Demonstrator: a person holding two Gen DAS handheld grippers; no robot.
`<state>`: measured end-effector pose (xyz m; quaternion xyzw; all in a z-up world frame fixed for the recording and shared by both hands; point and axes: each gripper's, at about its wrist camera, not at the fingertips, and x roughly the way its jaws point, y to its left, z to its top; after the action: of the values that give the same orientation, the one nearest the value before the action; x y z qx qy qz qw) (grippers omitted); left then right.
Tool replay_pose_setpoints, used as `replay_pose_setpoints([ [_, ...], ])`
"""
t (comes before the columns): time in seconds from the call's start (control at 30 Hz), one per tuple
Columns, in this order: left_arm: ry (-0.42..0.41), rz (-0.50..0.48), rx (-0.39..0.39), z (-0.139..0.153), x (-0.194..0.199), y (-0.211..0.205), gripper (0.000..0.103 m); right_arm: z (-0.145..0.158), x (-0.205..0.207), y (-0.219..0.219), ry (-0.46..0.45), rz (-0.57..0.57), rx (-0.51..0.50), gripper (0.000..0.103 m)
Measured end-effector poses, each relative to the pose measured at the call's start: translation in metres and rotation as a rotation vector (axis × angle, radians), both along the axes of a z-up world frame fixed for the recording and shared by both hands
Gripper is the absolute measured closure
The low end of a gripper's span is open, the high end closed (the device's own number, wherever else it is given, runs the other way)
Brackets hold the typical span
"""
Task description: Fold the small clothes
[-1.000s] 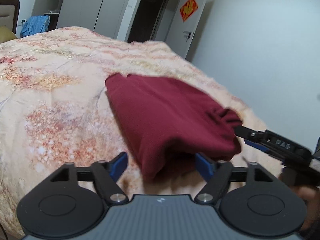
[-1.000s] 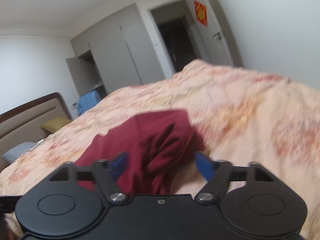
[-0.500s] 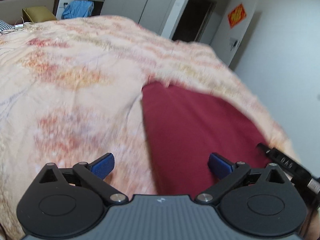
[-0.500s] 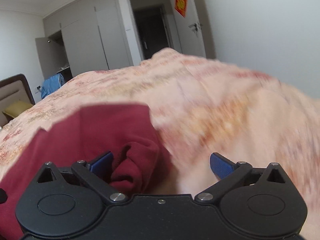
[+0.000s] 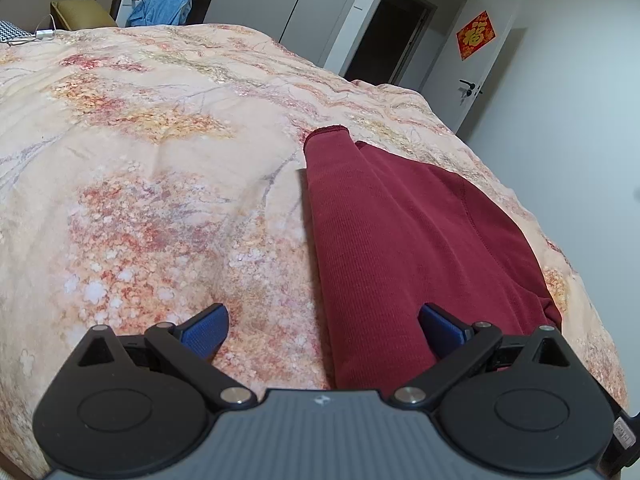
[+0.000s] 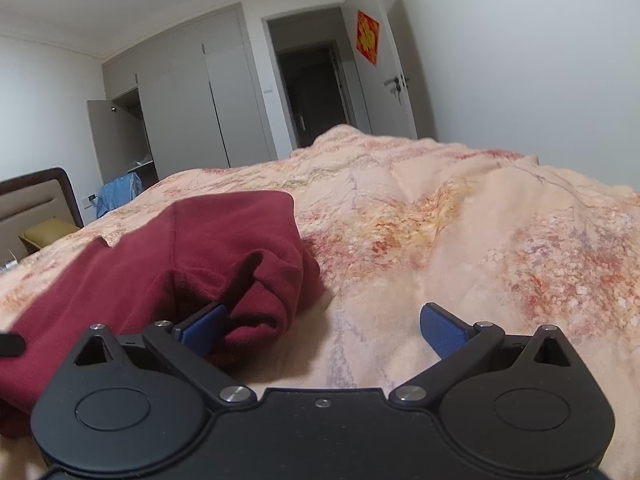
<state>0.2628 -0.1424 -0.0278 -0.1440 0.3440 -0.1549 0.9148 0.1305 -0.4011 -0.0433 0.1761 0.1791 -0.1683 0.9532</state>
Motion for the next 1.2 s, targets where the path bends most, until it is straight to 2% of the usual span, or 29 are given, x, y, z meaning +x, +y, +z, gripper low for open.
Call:
replay_pose_setpoints([
  [0.1,0.002,0.000,-0.002,0.000,0.000,0.000,0.000,0.018,0.003,-0.006,-0.037,-0.030,0.054,0.000],
  [0.2,0.002,0.002,0.001,0.000,0.001,-0.001,0.000,0.031,0.021,-0.011,-0.027,-0.074,0.035,0.000],
  [0.3,0.003,0.002,0.001,-0.001,0.001,-0.001,0.000,0.033,0.049,-0.018,0.085,-0.128,0.010,0.000],
  [0.4,0.007,0.001,0.001,0.000,0.001,-0.001,0.000,0.019,0.061,-0.024,0.191,-0.129,0.026,0.000],
  [0.47,0.007,0.002,0.001,0.000,0.001,-0.001,0.000,0.008,0.050,-0.022,0.174,-0.107,0.021,0.000],
  [0.63,0.007,0.001,0.001,0.000,0.001,-0.001,0.000,-0.003,0.019,-0.005,0.138,-0.067,-0.092,0.001],
  [1.2,0.004,-0.004,0.000,0.000,0.000,0.001,0.000,-0.005,0.015,-0.001,0.125,-0.075,-0.108,0.000],
])
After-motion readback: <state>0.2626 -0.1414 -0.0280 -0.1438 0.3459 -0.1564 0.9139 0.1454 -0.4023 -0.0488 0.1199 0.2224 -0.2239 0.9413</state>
